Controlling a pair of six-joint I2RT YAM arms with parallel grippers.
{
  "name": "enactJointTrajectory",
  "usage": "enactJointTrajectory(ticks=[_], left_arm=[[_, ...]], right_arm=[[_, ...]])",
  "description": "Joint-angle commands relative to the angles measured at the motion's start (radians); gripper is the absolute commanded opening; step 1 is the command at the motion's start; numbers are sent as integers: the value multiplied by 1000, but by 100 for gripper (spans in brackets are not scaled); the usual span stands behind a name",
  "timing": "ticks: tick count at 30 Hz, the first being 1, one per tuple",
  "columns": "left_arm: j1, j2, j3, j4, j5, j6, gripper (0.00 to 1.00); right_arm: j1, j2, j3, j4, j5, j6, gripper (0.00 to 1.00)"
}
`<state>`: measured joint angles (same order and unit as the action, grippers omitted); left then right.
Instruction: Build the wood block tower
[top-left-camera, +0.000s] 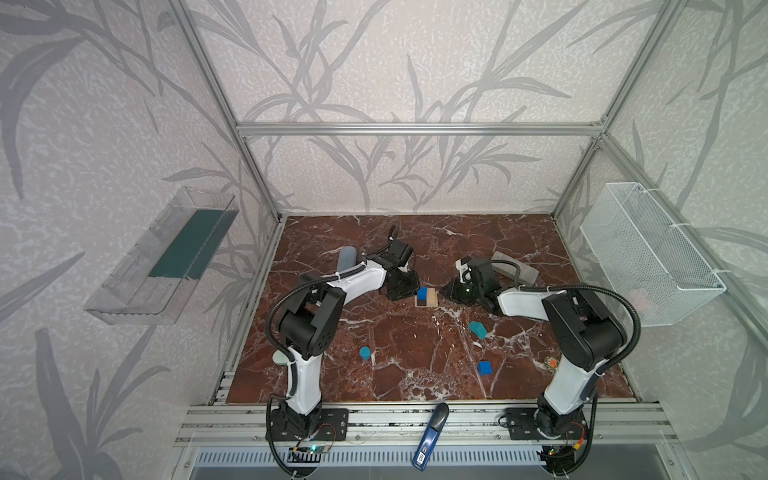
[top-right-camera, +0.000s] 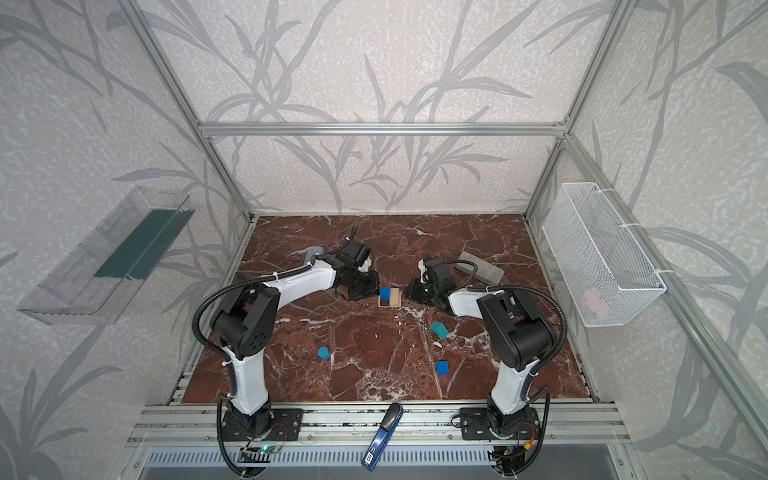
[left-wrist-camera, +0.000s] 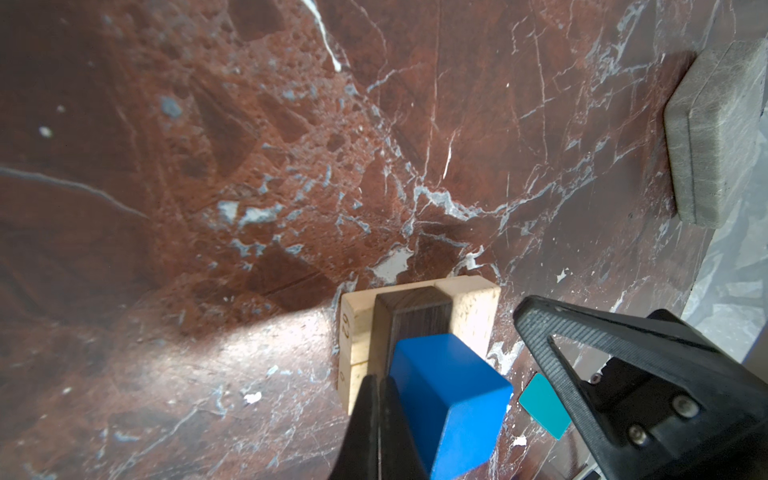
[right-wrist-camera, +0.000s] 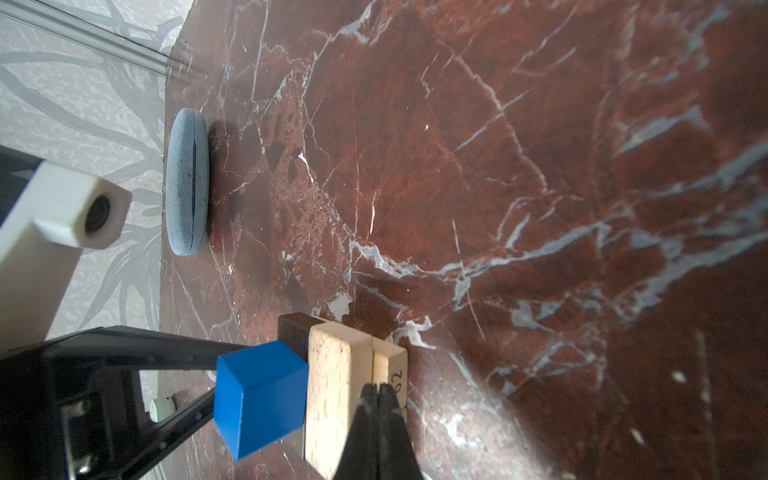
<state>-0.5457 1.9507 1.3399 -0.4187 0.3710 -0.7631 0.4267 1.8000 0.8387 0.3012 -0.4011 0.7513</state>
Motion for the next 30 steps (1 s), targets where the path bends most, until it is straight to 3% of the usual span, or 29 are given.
enactJointTrajectory(ticks=[1, 30], left_arm=[[-7, -53, -11, -15, -1, -10, 0], [-8, -93, -15, -55, -52, -11, 0]], right_arm=[[5, -18, 10, -16, 4, -10, 0], [20, -72, 15, -48, 13, -19, 0]])
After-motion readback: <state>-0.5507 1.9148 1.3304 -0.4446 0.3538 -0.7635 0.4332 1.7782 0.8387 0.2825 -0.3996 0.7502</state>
